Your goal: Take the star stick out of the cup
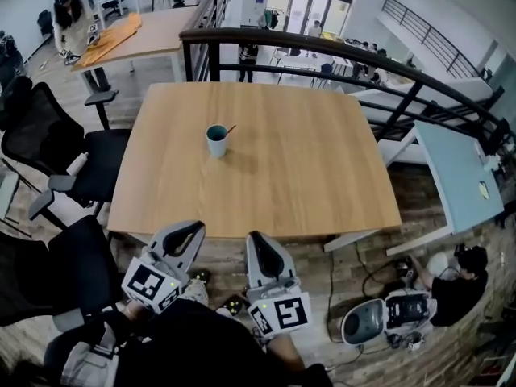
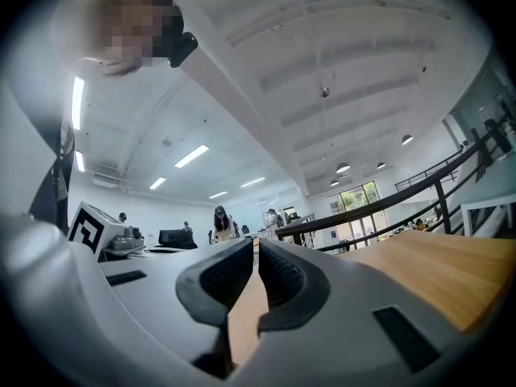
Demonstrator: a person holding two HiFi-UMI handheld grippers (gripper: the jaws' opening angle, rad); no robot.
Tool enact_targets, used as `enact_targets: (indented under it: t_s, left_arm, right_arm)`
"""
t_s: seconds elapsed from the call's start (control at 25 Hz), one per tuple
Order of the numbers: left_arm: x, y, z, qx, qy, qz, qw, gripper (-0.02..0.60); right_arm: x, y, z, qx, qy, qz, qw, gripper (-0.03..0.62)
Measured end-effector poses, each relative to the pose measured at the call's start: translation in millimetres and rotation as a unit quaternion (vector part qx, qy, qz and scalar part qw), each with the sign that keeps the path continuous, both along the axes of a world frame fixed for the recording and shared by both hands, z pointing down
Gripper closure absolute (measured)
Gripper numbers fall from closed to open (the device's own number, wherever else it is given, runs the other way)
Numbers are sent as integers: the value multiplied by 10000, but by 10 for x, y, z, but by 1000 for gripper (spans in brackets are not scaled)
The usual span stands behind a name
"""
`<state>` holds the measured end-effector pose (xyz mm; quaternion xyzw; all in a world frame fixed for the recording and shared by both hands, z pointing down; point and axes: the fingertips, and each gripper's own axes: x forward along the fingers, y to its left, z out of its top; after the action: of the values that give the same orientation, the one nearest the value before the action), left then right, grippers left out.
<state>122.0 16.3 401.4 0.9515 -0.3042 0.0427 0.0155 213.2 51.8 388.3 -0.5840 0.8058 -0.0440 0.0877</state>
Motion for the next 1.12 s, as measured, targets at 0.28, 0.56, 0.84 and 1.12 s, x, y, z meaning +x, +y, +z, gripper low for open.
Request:
enact_targets:
  t_s: [0.28, 0.56, 0.84, 1.12]
  left_arm:
    - [124, -294, -77, 92, 128, -19, 9999, 558]
    - [223, -865, -125, 195, 222, -1, 9996, 558]
    - [228, -1573, -39, 151, 135, -78, 9998, 558]
    - [211, -2217, 20, -18, 91, -165, 9998, 558]
  right_arm:
    - [10, -294, -5, -72, 178, -196, 9996, 571]
    - [108, -772, 41, -174, 261, -131, 9994, 569]
    - [136, -1489, 95, -228, 270, -199, 9992, 569]
    - [116, -2140, 141, -445, 321, -324, 9980, 565]
